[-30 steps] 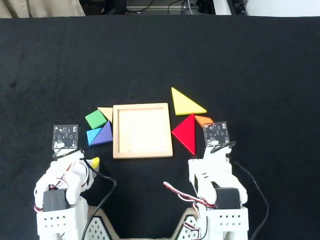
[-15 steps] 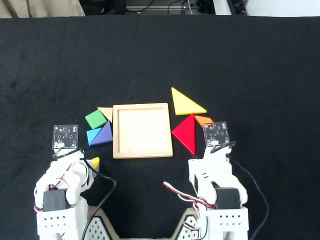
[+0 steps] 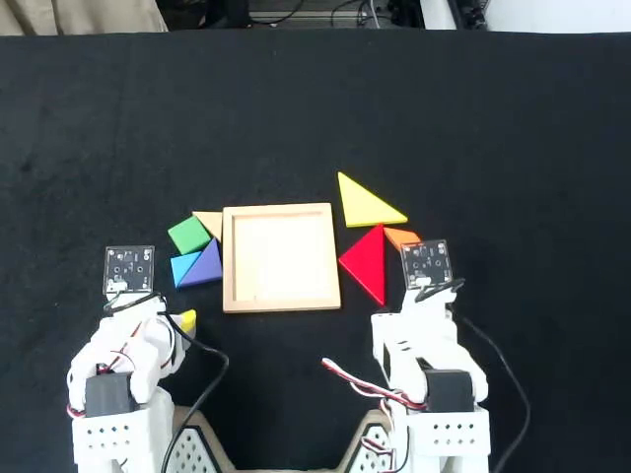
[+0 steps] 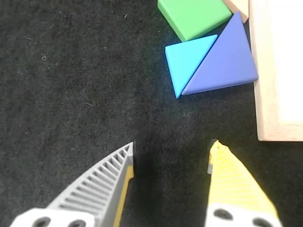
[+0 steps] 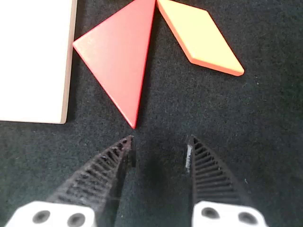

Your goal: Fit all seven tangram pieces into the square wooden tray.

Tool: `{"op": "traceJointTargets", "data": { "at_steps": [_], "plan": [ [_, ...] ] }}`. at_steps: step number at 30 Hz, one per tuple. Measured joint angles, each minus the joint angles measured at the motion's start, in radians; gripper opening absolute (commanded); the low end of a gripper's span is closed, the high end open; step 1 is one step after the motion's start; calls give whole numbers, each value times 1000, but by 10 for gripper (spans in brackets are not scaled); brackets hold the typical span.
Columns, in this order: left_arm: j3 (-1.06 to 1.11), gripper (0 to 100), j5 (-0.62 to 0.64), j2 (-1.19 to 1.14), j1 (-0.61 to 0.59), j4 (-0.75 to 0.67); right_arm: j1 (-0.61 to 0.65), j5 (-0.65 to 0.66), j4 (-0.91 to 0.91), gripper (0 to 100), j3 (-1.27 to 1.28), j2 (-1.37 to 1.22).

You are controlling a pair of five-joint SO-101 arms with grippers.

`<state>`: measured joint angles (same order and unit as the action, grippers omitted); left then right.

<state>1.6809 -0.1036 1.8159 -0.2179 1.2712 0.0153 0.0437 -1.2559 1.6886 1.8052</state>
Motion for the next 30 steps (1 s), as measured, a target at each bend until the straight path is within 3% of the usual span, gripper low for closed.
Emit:
{"op": "traceJointTargets", "data": {
  "at_steps": [13, 18, 30],
  "plan": [
    [-35, 260, 0, 0, -29, 0, 0, 0, 5, 180, 0, 0],
    [-184, 260, 2, 2, -57, -3, 9, 0, 146, 180, 0, 0],
    [-118, 257, 0, 2, -28, -339, 14, -2, 278, 181, 0, 0]
  ]
}}
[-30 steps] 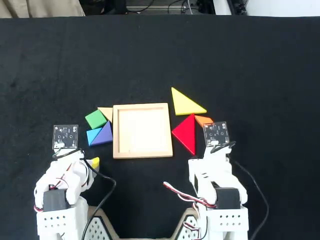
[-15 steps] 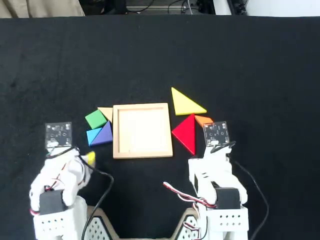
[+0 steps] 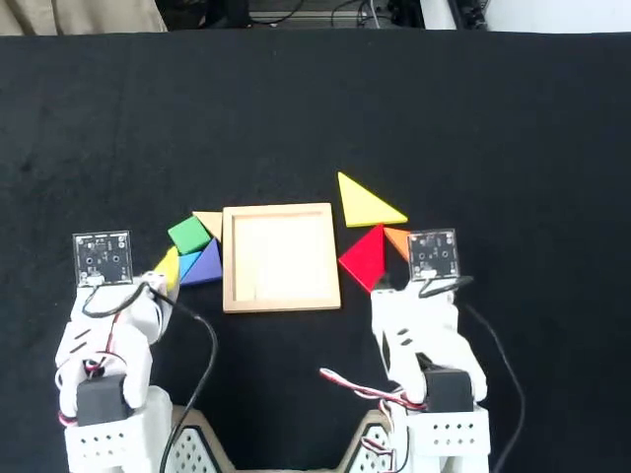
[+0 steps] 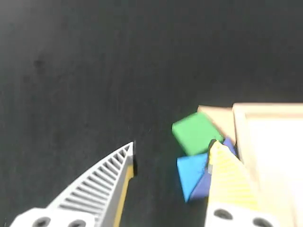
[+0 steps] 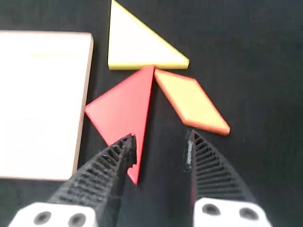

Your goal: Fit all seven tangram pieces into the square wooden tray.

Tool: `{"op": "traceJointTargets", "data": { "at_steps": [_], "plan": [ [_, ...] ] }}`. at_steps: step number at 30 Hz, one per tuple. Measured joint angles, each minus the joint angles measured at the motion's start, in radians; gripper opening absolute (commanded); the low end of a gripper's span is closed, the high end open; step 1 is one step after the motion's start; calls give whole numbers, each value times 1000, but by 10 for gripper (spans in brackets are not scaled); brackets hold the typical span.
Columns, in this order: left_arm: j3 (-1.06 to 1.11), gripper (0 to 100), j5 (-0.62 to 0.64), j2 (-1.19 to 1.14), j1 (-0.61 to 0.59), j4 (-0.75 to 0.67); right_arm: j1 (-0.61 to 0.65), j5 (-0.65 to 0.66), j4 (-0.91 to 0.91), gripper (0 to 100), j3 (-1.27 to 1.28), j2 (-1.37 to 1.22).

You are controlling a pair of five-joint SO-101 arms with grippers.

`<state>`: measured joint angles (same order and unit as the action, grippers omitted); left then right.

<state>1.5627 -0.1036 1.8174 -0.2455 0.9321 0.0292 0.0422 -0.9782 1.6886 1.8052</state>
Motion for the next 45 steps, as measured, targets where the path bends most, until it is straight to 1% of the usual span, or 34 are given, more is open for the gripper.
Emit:
{"op": "traceJointTargets", "data": {
  "at_steps": [3, 9, 12, 16, 20, 24, 28, 35, 42, 45],
  "plan": [
    [-34, 256, 9, -2, 8, -55, 0, 0, 100, 181, 0, 0],
    [-98, 256, 175, 0, 57, -78, -2, 0, 457, 181, 0, 0],
    [-100, 256, 189, 0, 91, -78, -2, 0, 575, 181, 0, 0],
    [-100, 256, 189, 0, 94, -109, -2, 0, 701, 181, 0, 0],
    [-23, 256, 189, 2, 95, -150, -2, 0, 703, 181, 0, 0],
    [72, 256, 170, 2, 95, -247, -17, 0, 635, 181, 0, 0],
    [110, 256, 155, 2, 94, -308, -29, 0, 626, 181, 0, 0],
    [115, 256, 149, 2, 94, -359, -37, 0, 600, 178, 0, 0],
    [117, 256, 149, 2, 95, -336, -40, 0, 586, 178, 0, 0],
    [117, 256, 147, 2, 129, -336, -40, 0, 586, 178, 0, 0]
  ]
}}
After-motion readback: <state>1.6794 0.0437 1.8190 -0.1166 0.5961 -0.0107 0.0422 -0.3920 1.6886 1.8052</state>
